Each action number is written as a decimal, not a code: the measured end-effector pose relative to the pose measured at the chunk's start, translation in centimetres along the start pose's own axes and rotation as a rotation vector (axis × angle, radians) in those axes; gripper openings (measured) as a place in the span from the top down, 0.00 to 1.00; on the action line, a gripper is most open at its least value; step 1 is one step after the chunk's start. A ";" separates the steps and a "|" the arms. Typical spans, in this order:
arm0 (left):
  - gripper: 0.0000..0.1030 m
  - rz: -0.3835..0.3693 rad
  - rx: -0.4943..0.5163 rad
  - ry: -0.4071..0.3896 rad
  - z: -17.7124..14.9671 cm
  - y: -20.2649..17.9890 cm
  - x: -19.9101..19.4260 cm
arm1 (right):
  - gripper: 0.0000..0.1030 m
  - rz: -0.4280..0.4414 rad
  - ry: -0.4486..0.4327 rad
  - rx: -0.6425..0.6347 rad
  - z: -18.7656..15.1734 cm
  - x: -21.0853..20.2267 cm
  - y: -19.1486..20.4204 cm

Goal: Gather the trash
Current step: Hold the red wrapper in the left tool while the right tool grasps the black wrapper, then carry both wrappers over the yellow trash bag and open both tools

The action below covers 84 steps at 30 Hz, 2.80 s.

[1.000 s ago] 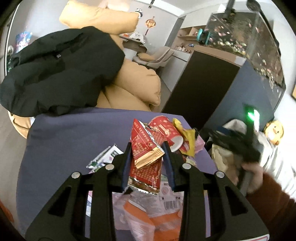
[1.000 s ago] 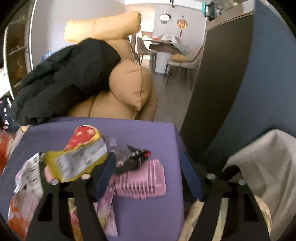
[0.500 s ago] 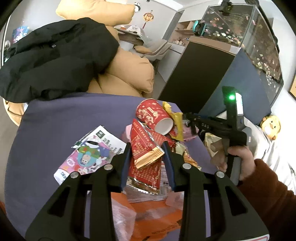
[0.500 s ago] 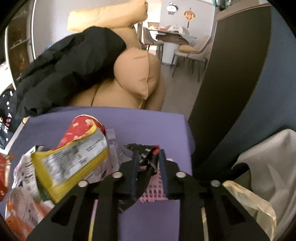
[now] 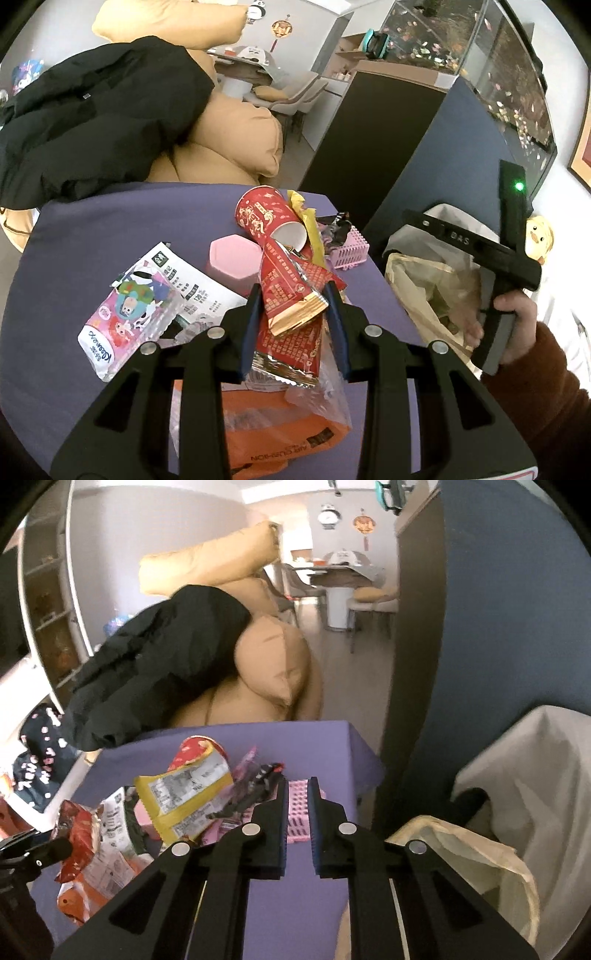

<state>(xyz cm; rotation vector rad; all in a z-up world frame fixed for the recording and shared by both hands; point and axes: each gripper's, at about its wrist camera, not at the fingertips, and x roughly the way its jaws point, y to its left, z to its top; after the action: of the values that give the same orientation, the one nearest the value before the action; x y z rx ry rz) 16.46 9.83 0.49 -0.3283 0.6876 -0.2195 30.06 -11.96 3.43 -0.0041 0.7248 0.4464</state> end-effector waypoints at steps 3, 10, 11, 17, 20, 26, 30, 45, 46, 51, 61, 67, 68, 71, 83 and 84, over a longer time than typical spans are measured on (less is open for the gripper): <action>0.70 0.012 -0.010 -0.004 0.1 0.5 0.2 | 0.58 0.036 0.041 -0.023 0.1 2.5 0.6; 0.68 0.011 -0.053 0.007 0.5 2.8 0.8 | 0.56 -0.107 0.079 -0.062 0.7 7.4 2.7; 0.68 0.010 -0.057 0.008 0.5 3.0 0.9 | 0.56 -0.098 0.087 -0.068 0.9 8.1 3.0; 0.67 0.006 -0.096 0.018 0.2 4.5 1.1 | 0.74 -0.125 0.155 -0.062 1.1 11.1 2.9; 0.67 0.004 -0.099 0.016 0.1 4.6 1.0 | 0.81 -0.063 0.137 -0.056 1.2 9.9 3.0; 0.67 -0.002 -0.081 0.008 0.5 3.4 0.6 | 0.82 0.007 0.039 -0.062 2.0 3.1 2.9; 0.67 -0.009 -0.018 -0.010 1.2 0.9 0.0 | 0.82 0.004 -0.030 -0.073 2.1 -1.6 2.1; 0.67 -0.150 0.114 0.077 1.4 -11.2 3.6 | 0.82 -0.128 -0.194 0.012 -3.3 -14.9 -8.2; 0.67 -0.168 0.121 0.096 1.2 -12.1 4.4 | 0.82 -0.145 -0.207 0.009 -3.8 -15.9 -9.1; 0.67 -0.226 0.194 0.194 0.3 -17.0 8.8 | 0.82 -0.211 -0.232 0.037 -5.3 -18.9 -12.5; 0.67 -0.281 0.289 0.304 -0.6 -23.0 15.7 | 0.82 -0.272 -0.221 0.102 -7.0 -19.6 -16.4; 0.42 -0.330 0.293 0.334 -0.4 -24.6 18.1 | 0.82 -0.283 -0.210 0.126 -7.5 -19.4 -17.5; 0.42 -0.337 0.284 0.337 -0.4 -24.6 18.2 | 0.82 -0.283 -0.209 0.125 -7.6 -19.4 -17.4; 0.41 -0.315 0.247 0.317 -0.1 -23.7 17.8 | 0.82 -0.280 -0.206 0.120 -7.8 -19.1 -17.2; 0.41 -0.190 0.230 0.166 -0.2 -19.0 11.7 | 0.82 -0.063 -0.078 0.096 -8.5 -13.1 -13.5; 0.41 -0.188 0.230 0.162 -0.3 -18.6 11.3 | 0.82 -0.053 -0.054 0.097 -8.8 -12.2 -13.3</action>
<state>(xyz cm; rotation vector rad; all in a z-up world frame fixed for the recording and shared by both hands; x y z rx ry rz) 23.10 -10.88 0.54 -0.1553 0.7832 -0.5041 21.63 -30.17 2.70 0.0793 0.6906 0.3590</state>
